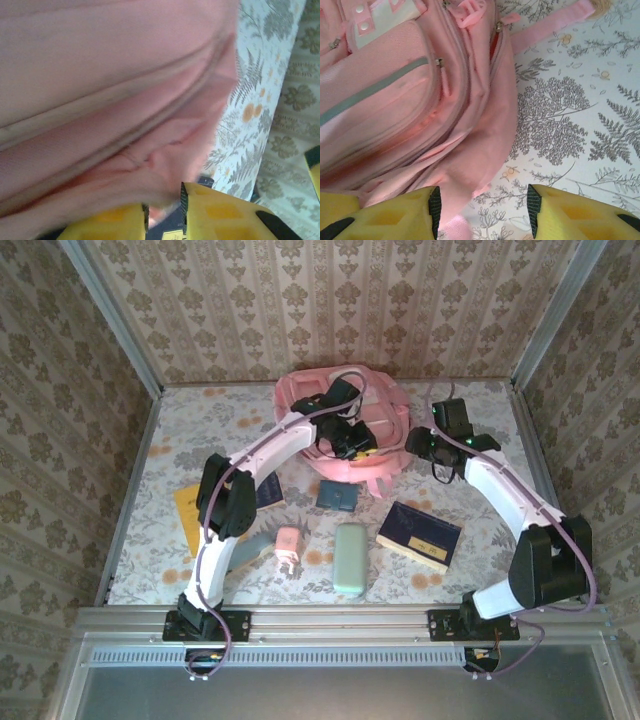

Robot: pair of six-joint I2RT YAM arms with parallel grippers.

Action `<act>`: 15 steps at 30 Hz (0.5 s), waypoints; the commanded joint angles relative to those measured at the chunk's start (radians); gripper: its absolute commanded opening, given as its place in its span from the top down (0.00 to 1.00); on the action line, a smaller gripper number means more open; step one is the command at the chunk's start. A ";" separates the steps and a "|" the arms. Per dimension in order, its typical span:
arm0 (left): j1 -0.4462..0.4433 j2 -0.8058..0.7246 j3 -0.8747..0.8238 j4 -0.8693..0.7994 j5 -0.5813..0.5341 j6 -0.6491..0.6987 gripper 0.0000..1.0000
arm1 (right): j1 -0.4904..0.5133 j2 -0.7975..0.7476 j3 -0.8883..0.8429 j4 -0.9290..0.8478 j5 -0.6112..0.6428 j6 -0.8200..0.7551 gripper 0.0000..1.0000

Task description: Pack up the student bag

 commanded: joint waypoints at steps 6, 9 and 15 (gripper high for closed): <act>-0.026 0.014 0.157 -0.113 -0.059 0.255 0.82 | -0.053 0.002 -0.084 0.006 -0.079 0.225 0.53; -0.021 0.020 0.229 -0.219 -0.078 0.363 0.80 | -0.061 -0.024 -0.123 0.058 -0.144 0.215 0.52; -0.004 -0.170 0.090 -0.352 -0.332 0.460 0.69 | 0.123 -0.115 -0.143 -0.058 -0.092 0.070 0.46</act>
